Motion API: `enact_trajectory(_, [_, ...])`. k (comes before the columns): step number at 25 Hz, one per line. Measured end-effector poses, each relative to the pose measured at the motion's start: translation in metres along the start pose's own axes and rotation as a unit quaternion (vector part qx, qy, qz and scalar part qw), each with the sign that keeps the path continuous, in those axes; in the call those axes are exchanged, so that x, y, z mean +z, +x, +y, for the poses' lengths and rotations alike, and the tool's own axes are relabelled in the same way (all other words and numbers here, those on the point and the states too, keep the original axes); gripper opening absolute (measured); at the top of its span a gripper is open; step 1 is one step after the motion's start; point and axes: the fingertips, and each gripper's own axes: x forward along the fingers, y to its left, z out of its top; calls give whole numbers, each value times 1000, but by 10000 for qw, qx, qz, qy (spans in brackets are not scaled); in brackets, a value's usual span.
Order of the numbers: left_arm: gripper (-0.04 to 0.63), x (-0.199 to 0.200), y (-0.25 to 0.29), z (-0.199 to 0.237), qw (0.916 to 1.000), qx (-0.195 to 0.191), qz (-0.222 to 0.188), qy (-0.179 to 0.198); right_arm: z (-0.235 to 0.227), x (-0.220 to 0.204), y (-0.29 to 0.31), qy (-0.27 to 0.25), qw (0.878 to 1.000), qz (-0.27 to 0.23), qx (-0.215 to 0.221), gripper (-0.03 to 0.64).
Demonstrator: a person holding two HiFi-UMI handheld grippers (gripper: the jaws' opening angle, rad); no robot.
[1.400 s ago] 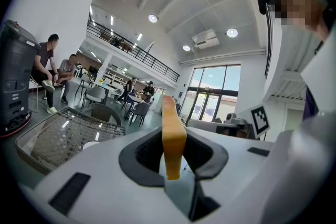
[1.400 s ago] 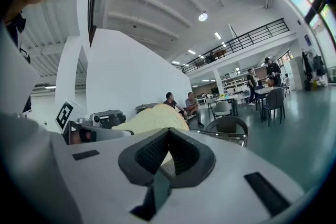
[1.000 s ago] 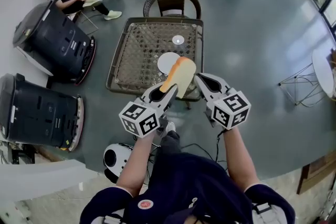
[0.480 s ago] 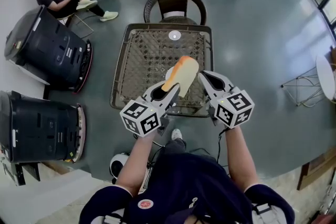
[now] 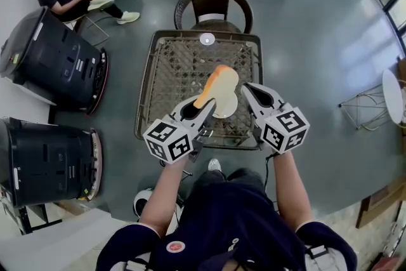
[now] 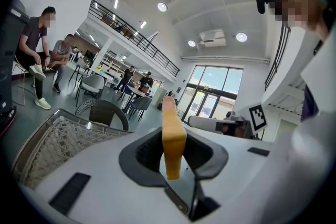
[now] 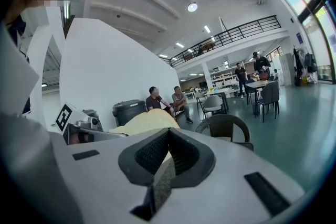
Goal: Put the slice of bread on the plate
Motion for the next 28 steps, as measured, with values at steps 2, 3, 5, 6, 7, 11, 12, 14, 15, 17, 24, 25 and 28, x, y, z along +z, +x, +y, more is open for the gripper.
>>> enact_trajectory(2, [94, 1, 1, 3, 10000, 14, -5, -19, -2, 1, 3, 3, 10000, 6, 4, 6])
enact_trajectory(3, [94, 1, 1, 5, 10000, 25, -6, -25, -3, 1, 4, 1, 10000, 4, 14, 6])
enact_trajectory(5, [94, 1, 3, 7, 10000, 55, -20, -18, -5, 2, 7, -13, 10000, -6, 56, 6])
enact_trajectory(6, [92, 1, 4, 7, 10000, 73, -30, -4, -6, 2, 8, -19, 10000, -8, 83, 6])
enact_trajectory(7, [92, 2, 5, 6, 9999, 94, -41, 11, -8, 3, 9, -23, 9999, -8, 116, 6])
enact_trajectory(11, [92, 5, 10, 1, 9997, 230, -96, 69, -12, 6, 9, -43, 9995, -14, 306, 6])
enact_trajectory(12, [92, 6, 11, -1, 9995, 273, -119, 80, -13, 8, 9, -48, 9993, -22, 361, 6])
enact_trajectory(14, [92, 9, 13, -5, 9991, 365, -169, 108, -15, 11, 7, -48, 9989, -37, 471, 6])
enact_trajectory(15, [92, 11, 14, -7, 9989, 416, -193, 123, -17, 12, 7, -45, 9986, -38, 526, 6])
enact_trajectory(17, [92, 13, 14, -8, 9982, 525, -238, 137, -18, 12, 7, -32, 9979, -34, 641, 6])
enact_trajectory(24, [91, 7, 17, -16, 9966, 775, -276, 107, -22, 10, 3, 58, 9953, -21, 968, 6])
enact_trajectory(25, [91, 6, 17, -16, 9963, 802, -276, 101, -22, 11, 3, 60, 9949, -24, 1007, 6])
enact_trajectory(28, [91, 2, 20, -15, 9957, 876, -276, 68, -24, 11, 4, 52, 9939, -18, 1103, 6])
